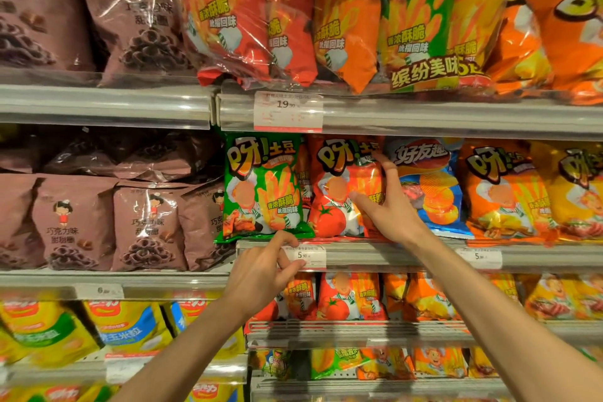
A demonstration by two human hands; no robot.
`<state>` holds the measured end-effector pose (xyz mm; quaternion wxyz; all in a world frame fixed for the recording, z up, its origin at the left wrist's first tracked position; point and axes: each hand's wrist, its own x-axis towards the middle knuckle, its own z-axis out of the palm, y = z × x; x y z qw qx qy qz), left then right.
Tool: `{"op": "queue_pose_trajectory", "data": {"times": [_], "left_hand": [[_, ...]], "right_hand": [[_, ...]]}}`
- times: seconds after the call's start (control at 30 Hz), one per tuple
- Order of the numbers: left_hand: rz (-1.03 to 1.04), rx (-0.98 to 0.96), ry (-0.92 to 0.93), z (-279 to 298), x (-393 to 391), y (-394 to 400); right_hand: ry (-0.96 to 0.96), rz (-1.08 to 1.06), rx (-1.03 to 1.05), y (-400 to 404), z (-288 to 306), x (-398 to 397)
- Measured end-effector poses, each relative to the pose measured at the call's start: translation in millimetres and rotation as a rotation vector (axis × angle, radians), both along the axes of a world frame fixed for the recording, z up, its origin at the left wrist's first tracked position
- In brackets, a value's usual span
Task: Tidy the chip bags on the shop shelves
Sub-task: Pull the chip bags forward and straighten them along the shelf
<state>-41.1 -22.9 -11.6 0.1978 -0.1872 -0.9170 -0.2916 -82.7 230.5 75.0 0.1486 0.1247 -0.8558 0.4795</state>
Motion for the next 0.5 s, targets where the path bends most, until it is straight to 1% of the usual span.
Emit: {"op": "queue_pose_trajectory", "data": {"times": [0.13, 0.27, 0.37, 0.43, 0.5], "left_hand": [[-0.015, 0.011, -0.010, 1, 0, 0], [-0.018, 0.010, -0.004, 1, 0, 0], [-0.022, 0.016, -0.011, 1, 0, 1], [-0.025, 0.019, -0.013, 1, -1, 1], [-0.026, 0.020, -0.016, 2, -1, 0]], "right_hand": [[-0.003, -0.015, 0.036, -1, -1, -6], [-0.047, -0.013, 0.012, -2, 3, -7], [-0.124, -0.046, -0.116, -2, 8, -12], [-0.201, -0.130, -0.235, -3, 7, -27], [-0.274, -0.174, -0.293, -4, 7, -36]]}}
